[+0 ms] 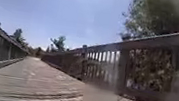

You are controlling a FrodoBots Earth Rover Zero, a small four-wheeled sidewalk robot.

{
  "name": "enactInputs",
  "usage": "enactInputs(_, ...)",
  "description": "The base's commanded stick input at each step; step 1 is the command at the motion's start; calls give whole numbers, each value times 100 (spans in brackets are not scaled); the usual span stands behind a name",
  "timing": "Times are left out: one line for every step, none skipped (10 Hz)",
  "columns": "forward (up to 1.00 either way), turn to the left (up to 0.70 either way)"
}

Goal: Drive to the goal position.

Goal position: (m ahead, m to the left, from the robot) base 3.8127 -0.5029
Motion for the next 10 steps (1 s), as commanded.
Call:
enactInputs(70,14)
enactInputs(70,14)
enactInputs(70,14)
enactInputs(70,14)
enactInputs(70,14)
enactInputs(70,14)
enactInputs(70,14)
enactInputs(70,14)
enactInputs(70,14)
enactInputs(70,14)
